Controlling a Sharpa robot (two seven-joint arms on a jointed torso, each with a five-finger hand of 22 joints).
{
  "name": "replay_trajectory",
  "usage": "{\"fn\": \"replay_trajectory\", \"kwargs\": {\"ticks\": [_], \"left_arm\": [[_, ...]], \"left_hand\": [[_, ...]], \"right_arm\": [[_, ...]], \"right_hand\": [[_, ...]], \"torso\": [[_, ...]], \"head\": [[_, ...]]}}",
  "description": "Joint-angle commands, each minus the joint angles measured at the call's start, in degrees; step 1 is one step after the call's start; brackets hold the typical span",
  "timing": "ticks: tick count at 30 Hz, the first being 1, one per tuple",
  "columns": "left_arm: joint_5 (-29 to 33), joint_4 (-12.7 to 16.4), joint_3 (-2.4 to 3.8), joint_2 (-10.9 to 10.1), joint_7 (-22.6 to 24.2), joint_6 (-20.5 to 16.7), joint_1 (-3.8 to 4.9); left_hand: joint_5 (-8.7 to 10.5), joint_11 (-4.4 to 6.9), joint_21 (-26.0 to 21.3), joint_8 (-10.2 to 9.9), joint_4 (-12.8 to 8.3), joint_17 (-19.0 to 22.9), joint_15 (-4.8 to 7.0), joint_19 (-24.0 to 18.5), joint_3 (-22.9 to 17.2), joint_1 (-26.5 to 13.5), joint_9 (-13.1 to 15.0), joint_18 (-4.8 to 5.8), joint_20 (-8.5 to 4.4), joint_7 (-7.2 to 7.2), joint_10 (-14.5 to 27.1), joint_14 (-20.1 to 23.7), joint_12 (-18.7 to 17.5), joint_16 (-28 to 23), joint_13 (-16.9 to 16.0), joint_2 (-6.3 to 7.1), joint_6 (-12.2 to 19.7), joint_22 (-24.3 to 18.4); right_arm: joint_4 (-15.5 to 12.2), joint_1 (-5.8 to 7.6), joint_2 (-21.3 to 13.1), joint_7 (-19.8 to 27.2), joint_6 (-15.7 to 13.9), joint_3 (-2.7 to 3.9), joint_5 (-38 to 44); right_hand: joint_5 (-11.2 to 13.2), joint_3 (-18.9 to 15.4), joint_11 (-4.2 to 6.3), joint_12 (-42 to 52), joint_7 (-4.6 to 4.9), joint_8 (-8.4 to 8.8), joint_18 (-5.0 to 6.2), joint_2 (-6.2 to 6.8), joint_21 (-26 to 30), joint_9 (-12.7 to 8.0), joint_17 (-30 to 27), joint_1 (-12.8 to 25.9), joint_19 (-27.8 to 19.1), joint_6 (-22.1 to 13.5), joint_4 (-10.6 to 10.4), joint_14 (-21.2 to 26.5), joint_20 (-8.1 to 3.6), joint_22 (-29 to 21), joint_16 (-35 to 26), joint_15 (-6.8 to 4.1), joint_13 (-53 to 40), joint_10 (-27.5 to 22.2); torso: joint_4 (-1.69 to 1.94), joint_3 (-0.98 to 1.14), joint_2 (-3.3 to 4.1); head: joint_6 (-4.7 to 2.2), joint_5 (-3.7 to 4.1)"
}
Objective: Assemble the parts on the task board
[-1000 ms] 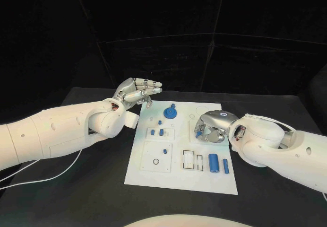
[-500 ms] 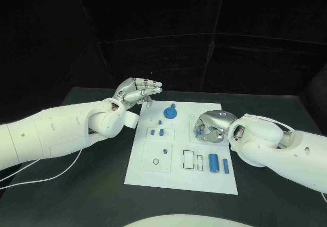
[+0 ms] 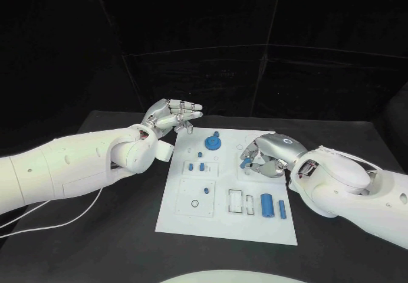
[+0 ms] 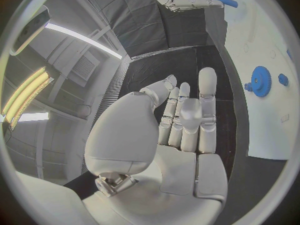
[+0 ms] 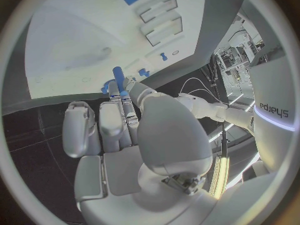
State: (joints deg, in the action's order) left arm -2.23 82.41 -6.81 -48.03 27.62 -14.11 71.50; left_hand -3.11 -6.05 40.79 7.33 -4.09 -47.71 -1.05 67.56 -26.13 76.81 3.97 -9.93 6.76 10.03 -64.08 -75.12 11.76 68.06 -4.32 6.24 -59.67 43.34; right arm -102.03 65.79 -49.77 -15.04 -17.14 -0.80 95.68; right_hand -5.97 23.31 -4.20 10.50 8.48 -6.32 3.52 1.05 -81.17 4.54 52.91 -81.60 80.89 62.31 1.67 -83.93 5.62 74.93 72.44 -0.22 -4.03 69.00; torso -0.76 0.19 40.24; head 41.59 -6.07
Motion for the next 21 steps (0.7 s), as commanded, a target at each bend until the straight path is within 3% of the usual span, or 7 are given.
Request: {"fn": "replay_trajectory", "kwargs": {"ticks": [1, 3, 6, 10, 15, 18, 21], "left_arm": [[0.1, -0.1, 0.04, 0.1, 0.5, 0.2, 0.07], [0.1, -0.1, 0.04, 0.2, 0.5, 0.2, 0.07], [0.1, -0.1, 0.04, 0.2, 0.4, 0.1, 0.07], [0.1, -0.2, 0.04, 0.4, 0.3, 0.1, 0.08], [0.1, -0.2, 0.04, 0.7, 0.2, 0.2, 0.08], [0.1, -0.2, 0.04, 1.0, 0.1, 0.2, 0.09], [0.1, -0.2, 0.04, 1.2, 0.1, 0.5, 0.1]], "left_hand": [[-0.04, -0.12, -2.4, 0.4, -0.1, 11.5, -0.18, -2.5, 0.5, -0.1, -0.1, -0.58, 0.15, 0.28, 0.6, 6.6, 0.3, -8.0, 0.1, -0.6, 0.3, -1.4], [-0.04, -0.53, -5.4, 0.5, -0.3, 16.3, -0.62, -6.4, 0.5, 0.0, -0.1, -0.46, 0.43, 0.59, 1.1, 12.2, 0.1, -13.9, 0.3, -0.6, 0.3, -3.0], [0.13, -0.98, -9.2, 0.4, -0.5, 19.9, -1.6, -10.9, 0.5, 0.2, -0.2, -0.38, 1.04, 1.12, 1.9, 16.4, -0.3, -20.0, 0.6, -0.66, 0.7, -5.3], [0.08, -2.07, -15.1, 0.2, -0.3, 26.2, -3.47, -16.9, 0.2, -0.2, -0.2, 0.18, 2.77, 1.71, 3.1, 20.8, -1.0, -30.4, 0.6, -0.86, 1.4, -9.2], [0.18, -2.9, -21.4, 0.0, -0.2, 32.4, -5.13, -20.3, -0.1, -0.5, -0.1, -0.25, 4.98, 2.18, 4.9, 20.2, -2.2, -40.8, 0.7, -0.78, 2.6, -14.8], [-0.06, -3.24, -24.7, 0.2, 0.0, 35.3, -5.53, -20.6, 0.0, -0.7, -0.1, -0.69, 6.23, 2.28, 5.5, 17.9, -2.6, -46.0, 0.7, -0.77, 3.1, -18.3], [-0.1, -3.26, -25.7, 0.4, 0.0, 36.5, -5.49, -19.5, 0.2, -0.8, -0.1, -0.71, 6.29, 2.28, 5.4, 16.3, -2.7, -48.3, 0.7, -0.92, 3.2, -20.0]], "right_arm": [[-2.3, 0.13, -0.3, 1.5, -4.9, 0.1, -2.2], [-3.5, 0.14, -0.1, 1.8, -4.8, 0.12, -2.8], [-4.2, 0.15, 0.7, 2.3, -4.4, 0.13, -4.2], [-4.0, 0.15, 3.2, 3.2, -3.1, 0.12, -6.0], [-2.5, 0.07, 7.2, 5.2, -0.8, 0.06, -6.8], [-1.3, -0.19, 9.6, 6.4, 1.2, -0.08, -6.3], [-0.2, -0.67, 11.1, 7.0, 2.7, -0.2, -5.2]], "right_hand": [[-0.2, 0.4, 0.06, -0.5, 0.05, 0.01, -0.38, 0.3, -0.3, 0.0, 0.1, -0.4, 0.3, 0.3, 0.1, -0.6, 0.1, 3.3, 0.3, -0.3, 0.0, 0.4], [-0.2, 0.5, 0.05, -0.6, 0.06, 0.03, -0.39, 0.38, -0.3, 0.0, 0.2, -0.4, 0.3, 0.3, 0.2, -0.6, 0.1, 3.3, 0.3, -0.29, 0.0, 0.4], [-0.2, 0.6, 0.02, -0.7, 0.09, 0.08, -0.38, 0.51, -0.3, 0.0, 0.1, -0.3, 0.3, 0.3, 0.2, -0.6, 0.11, 3.3, 0.3, -0.27, 0.0, 0.5], [-0.3, 0.8, -0.05, -0.9, 0.16, 0.2, -0.35, 0.64, -0.2, -0.1, 0.2, -0.1, 0.2, 0.2, 0.3, -0.6, 0.14, 3.2, 0.4, -0.23, 0.0, 0.4], [-0.4, 1.0, -0.13, -1.3, 0.24, 0.38, -0.31, 0.95, -0.1, -0.1, 0.2, 0.2, 0.0, 0.1, 0.4, -0.6, 0.19, 3.1, 0.4, -0.16, 0.0, 0.3], [-0.5, 1.0, -0.17, -1.5, 0.27, 0.45, -0.3, 1.03, -0.1, -0.2, 0.2, 0.2, 0.0, 0.0, 0.4, -0.5, 0.21, 3.0, 0.5, -0.13, 0.0, 0.3], [-0.5, 1.1, -0.19, -1.6, 0.3, 0.49, -0.3, 1.11, -0.1, -0.2, 0.2, 0.3, 0.0, 0.0, 0.5, -0.5, 0.23, 3.0, 0.5, -0.11, 0.0, 0.3]], "torso": [[0.03, 0.03, 0.05], [0.05, 0.02, 0.05], [0.0, -0.01, 0.08], [0.01, -0.05, 0.06], [0.09, 0.03, 0.18], [0.04, -0.07, 0.11], [0.07, -0.13, 0.12]], "head": [[-0.09, 0.0], [-0.09, 0.01], [-0.09, -0.01], [-0.11, -0.11], [-0.16, -0.68], [0.18, -1.14], [0.54, -1.63]]}}
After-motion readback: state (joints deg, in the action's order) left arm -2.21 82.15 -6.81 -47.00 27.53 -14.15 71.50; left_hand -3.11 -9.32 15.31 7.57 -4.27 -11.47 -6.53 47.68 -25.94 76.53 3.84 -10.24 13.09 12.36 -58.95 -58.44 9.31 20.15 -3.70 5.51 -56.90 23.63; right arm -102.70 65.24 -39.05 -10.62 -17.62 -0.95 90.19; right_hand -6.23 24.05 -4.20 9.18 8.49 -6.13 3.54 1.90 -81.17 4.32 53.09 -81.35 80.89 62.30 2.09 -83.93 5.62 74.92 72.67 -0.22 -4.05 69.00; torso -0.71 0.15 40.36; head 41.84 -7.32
